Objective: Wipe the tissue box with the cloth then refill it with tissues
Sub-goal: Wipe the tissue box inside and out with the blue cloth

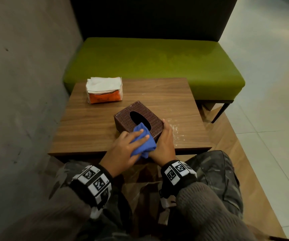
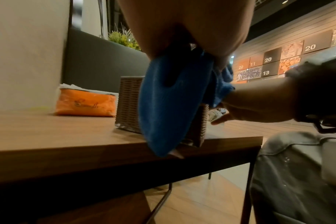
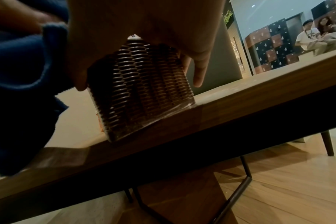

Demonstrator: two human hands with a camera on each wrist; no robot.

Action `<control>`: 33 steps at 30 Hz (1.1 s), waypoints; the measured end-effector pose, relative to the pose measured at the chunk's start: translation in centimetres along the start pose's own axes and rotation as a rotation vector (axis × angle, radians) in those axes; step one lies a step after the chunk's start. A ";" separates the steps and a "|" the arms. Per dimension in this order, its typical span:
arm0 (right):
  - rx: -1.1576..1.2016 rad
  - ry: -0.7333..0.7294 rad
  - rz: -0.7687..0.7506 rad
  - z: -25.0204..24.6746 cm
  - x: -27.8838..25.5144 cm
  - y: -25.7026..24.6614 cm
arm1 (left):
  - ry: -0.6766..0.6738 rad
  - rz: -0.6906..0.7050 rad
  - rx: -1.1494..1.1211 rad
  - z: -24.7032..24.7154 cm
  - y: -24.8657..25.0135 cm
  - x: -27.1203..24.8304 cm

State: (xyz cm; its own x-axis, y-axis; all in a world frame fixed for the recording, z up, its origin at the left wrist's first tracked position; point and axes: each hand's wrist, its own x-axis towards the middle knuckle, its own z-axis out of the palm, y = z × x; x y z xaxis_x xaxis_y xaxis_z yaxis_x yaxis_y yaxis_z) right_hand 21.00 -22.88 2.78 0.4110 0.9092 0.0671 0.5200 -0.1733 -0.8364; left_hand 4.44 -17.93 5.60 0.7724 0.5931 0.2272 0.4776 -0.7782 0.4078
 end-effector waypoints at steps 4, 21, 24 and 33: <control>-0.035 -0.010 0.001 -0.2 0.2 -0.1 | 0.018 -0.047 0.012 -1.1 -3.8 1.5; -0.107 -0.086 0.009 -0.7 1.7 0.1 | 0.030 0.089 0.086 -0.2 0.0 3.7; -0.126 -0.141 -0.028 -1.3 2.4 0.3 | 0.000 0.142 0.049 -1.0 -2.1 1.8; -0.089 -0.211 -0.044 -1.6 3.4 0.4 | 0.122 -0.334 -0.062 -3.3 -8.6 6.1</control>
State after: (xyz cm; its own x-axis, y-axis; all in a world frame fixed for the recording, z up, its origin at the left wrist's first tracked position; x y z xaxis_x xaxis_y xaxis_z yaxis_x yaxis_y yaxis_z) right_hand 23.78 -20.45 3.57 0.2255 0.9740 -0.0206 0.6020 -0.1559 -0.7831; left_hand 3.69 -6.90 6.40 0.5210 0.8355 0.1745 0.6658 -0.5258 0.5294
